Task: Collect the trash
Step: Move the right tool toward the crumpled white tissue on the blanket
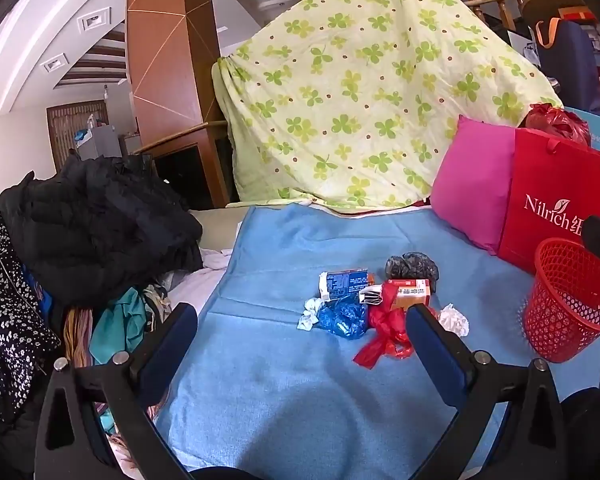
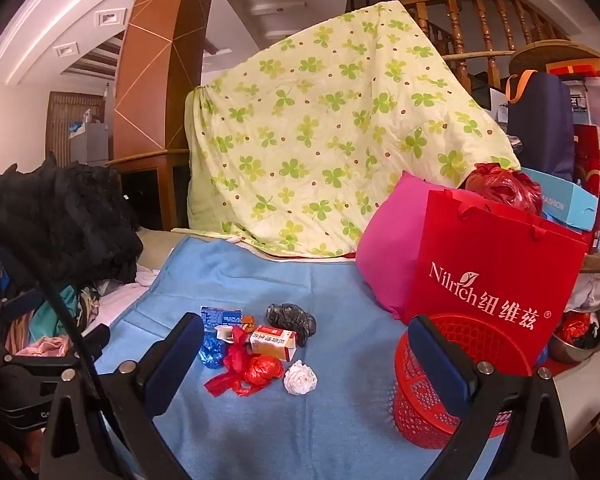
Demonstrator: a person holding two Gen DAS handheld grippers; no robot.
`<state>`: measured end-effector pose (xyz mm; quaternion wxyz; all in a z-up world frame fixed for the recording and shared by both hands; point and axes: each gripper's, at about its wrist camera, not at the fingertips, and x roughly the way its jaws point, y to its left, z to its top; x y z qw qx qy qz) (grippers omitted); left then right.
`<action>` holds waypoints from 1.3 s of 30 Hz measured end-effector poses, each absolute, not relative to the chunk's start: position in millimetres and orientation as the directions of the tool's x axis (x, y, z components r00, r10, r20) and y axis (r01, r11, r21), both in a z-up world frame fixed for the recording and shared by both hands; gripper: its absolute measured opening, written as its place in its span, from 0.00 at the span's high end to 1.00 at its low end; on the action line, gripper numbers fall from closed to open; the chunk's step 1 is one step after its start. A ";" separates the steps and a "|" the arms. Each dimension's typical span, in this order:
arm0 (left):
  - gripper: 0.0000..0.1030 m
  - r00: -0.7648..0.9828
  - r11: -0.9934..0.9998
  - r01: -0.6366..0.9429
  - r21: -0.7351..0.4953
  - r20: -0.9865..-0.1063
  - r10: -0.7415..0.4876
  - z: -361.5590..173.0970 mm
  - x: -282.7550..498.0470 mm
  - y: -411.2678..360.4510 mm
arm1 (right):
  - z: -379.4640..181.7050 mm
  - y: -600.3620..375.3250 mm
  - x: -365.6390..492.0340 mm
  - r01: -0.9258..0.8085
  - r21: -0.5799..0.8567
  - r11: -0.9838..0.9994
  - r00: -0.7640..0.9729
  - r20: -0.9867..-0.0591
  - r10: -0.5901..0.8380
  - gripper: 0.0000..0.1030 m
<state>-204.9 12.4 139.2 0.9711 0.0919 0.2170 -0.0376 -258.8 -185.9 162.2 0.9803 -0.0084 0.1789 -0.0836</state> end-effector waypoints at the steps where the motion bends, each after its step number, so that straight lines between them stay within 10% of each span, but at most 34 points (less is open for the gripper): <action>1: 0.00 0.903 0.980 0.112 0.162 -0.429 -0.033 139.2 -205.6 12.4 | 162.8 -186.7 -259.2 0.160 -0.044 0.986 0.923 -0.348 -0.166 0.00; 20: 0.00 0.906 0.986 0.050 0.162 -0.423 0.023 136.2 -198.9 25.6 | 161.2 -216.7 -257.8 0.048 0.263 0.964 0.940 -0.338 0.045 0.00; 27: 0.00 0.905 0.983 0.040 0.177 -0.424 0.039 137.2 -200.4 22.7 | 180.4 -217.8 -280.4 -0.014 0.261 0.965 0.981 -0.184 0.064 0.00; 39: 0.00 0.869 0.964 0.096 0.247 -0.494 0.040 109.3 -184.1 3.6 | 165.2 -212.9 -249.2 0.018 0.166 0.986 0.924 -0.380 0.047 0.00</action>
